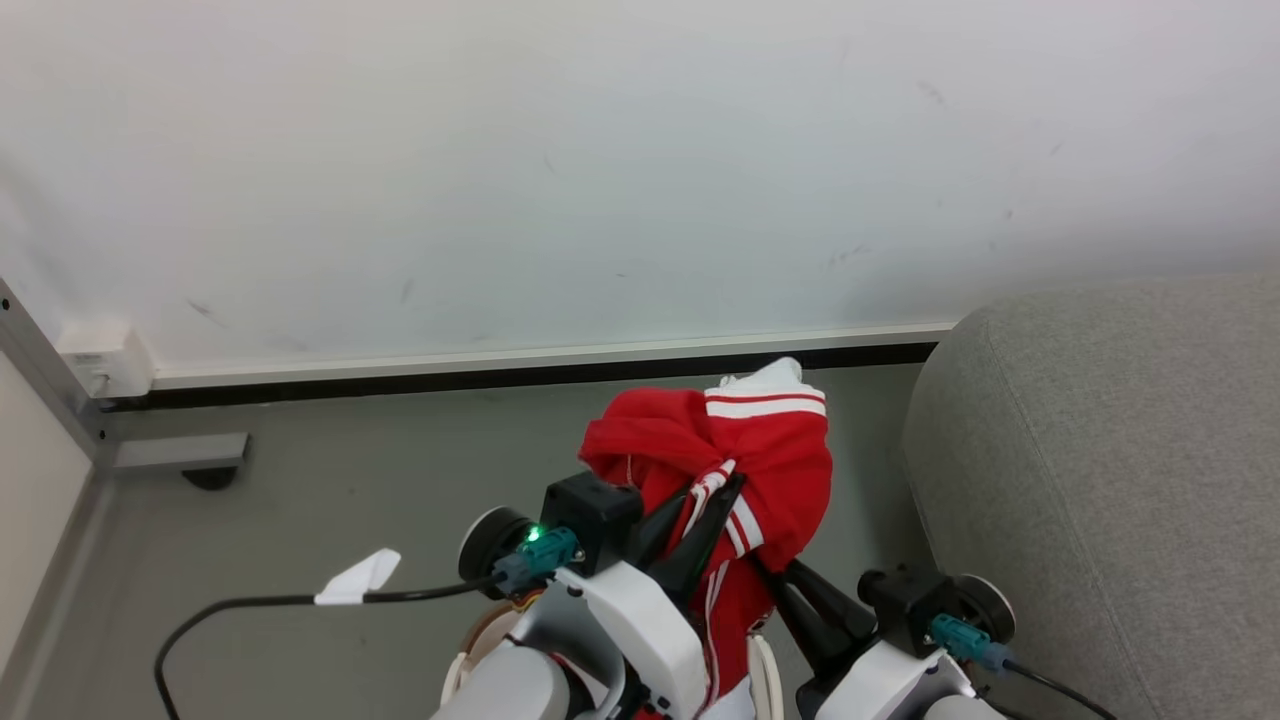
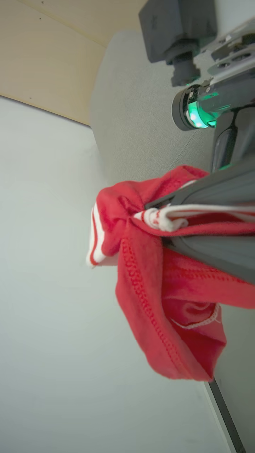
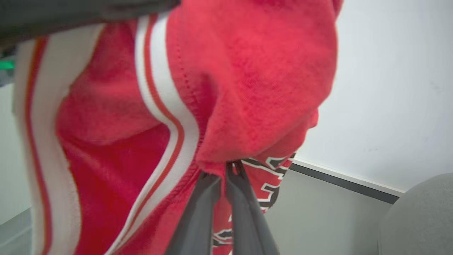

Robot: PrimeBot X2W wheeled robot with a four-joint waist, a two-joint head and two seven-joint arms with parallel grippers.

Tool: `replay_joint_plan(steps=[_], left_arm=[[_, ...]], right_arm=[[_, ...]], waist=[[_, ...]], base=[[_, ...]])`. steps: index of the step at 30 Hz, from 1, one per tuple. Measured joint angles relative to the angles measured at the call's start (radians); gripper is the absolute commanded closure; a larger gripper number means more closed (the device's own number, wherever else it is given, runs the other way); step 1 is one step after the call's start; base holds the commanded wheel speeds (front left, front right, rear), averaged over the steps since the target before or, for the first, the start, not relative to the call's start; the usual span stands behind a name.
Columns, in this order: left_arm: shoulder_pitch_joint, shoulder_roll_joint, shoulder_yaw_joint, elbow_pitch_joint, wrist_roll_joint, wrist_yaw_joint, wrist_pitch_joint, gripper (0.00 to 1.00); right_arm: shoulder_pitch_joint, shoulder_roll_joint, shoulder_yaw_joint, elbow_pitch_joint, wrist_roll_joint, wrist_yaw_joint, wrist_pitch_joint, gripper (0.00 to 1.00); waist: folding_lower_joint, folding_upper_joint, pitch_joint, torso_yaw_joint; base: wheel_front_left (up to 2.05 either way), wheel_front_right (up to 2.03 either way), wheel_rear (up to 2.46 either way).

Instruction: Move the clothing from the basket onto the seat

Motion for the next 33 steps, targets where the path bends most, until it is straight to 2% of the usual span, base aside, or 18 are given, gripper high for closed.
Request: replay_joint_plan(steps=[7, 8, 11, 12, 13, 14, 24, 33], left_arm=[[0.000, 0.010, 0.014, 0.024, -0.001, 0.018, -0.011, 1.00], [0.000, 0.010, 0.015, 0.029, -0.001, 0.021, -0.018, 0.96], [0.000, 0.011, 0.016, 0.045, 0.002, 0.028, -0.029, 0.75], [0.000, 0.011, 0.017, 0.049, 0.003, 0.033, -0.036, 0.63], [0.000, 0.011, 0.017, 0.052, 0.005, 0.037, -0.042, 0.22], [0.000, 0.011, 0.018, 0.054, 0.006, 0.040, -0.053, 0.00], [-0.001, 0.011, 0.009, 0.098, 0.016, 0.054, -0.089, 0.00], [0.006, 0.002, -0.033, 0.108, 0.014, 0.026, -0.110, 0.00]], right_arm=[[0.000, -0.004, -0.026, -0.014, 0.011, 0.000, 0.000, 1.00], [0.001, -0.006, -0.030, -0.021, 0.011, 0.000, 0.000, 1.00], [0.009, -0.015, -0.039, -0.044, 0.010, 0.000, 0.000, 1.00], [0.016, -0.019, -0.045, -0.053, 0.010, 0.000, 0.000, 1.00], [0.023, -0.023, -0.049, -0.062, 0.009, 0.000, 0.000, 1.00], [0.027, -0.027, -0.055, -0.067, 0.009, 0.000, 0.000, 1.00], [0.077, -0.081, -0.155, -0.157, -0.010, 0.000, 0.000, 1.00], [0.106, -0.129, -0.262, -0.233, -0.027, 0.000, 0.000, 1.00]], waist=[[0.0000, 0.0000, 0.005, -0.003], [0.0000, 0.0000, 0.006, -0.005], [0.0000, -0.0001, 0.008, -0.008], [0.0000, -0.0001, 0.008, -0.010], [0.0000, -0.0001, 0.009, -0.011], [0.0000, -0.0001, 0.010, -0.013], [0.0000, 0.0000, 0.016, -0.030], [0.0000, -0.0001, 0.018, -0.062]], base=[[0.00, 0.00, 0.00], [0.00, 0.00, 0.00], [0.00, 0.00, 0.00], [0.00, 0.00, 0.00], [0.00, 0.00, 0.00], [0.00, 0.00, 0.00], [0.00, 0.00, 0.00], [0.00, 0.00, 0.00]])
